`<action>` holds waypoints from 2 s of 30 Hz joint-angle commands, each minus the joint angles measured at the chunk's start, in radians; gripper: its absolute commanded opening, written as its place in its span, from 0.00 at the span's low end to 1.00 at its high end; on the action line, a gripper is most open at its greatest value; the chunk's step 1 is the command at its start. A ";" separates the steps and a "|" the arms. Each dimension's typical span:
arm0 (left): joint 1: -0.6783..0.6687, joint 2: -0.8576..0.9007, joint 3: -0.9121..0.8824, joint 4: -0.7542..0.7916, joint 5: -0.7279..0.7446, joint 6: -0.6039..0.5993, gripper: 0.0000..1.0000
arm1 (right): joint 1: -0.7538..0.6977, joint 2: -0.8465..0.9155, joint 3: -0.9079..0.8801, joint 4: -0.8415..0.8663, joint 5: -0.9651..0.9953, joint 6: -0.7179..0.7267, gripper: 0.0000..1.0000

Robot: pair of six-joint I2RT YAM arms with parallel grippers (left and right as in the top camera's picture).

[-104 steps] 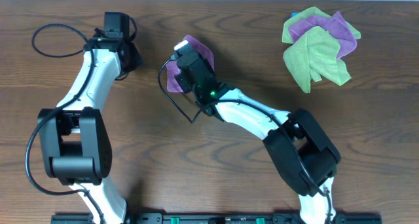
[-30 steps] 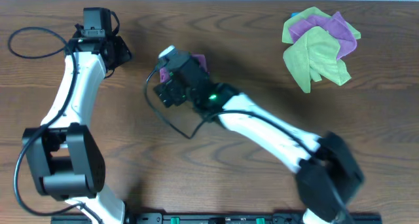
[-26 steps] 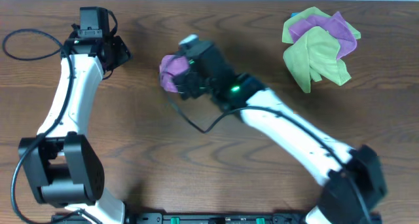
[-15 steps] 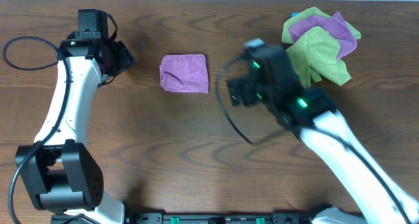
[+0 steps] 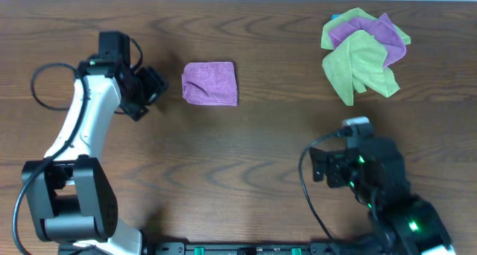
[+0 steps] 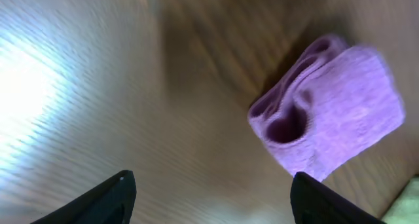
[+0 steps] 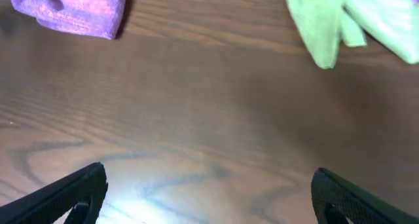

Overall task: Fold the cloth
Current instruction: 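Grasp the folded purple cloth's edge with the left gripper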

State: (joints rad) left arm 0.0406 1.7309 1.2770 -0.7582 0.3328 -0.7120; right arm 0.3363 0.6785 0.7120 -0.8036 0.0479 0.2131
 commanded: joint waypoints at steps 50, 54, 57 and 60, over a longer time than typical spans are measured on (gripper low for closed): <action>-0.195 0.095 -0.622 1.258 0.032 -0.415 0.88 | -0.023 -0.052 -0.008 -0.084 0.000 0.094 0.99; -0.201 0.145 -0.621 1.319 0.027 -0.431 0.87 | -0.023 -0.052 -0.008 -0.084 0.000 0.094 0.99; -0.203 0.164 -0.621 1.324 -0.003 -0.437 0.84 | -0.023 -0.052 -0.008 -0.084 0.000 0.094 0.99; -0.209 0.171 -0.621 1.326 -0.046 -0.427 0.79 | -0.023 -0.052 -0.008 -0.084 0.000 0.094 0.99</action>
State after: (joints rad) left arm -0.1612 1.8378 0.6777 0.6060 0.3698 -1.1454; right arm 0.3218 0.6308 0.7090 -0.8860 0.0475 0.2893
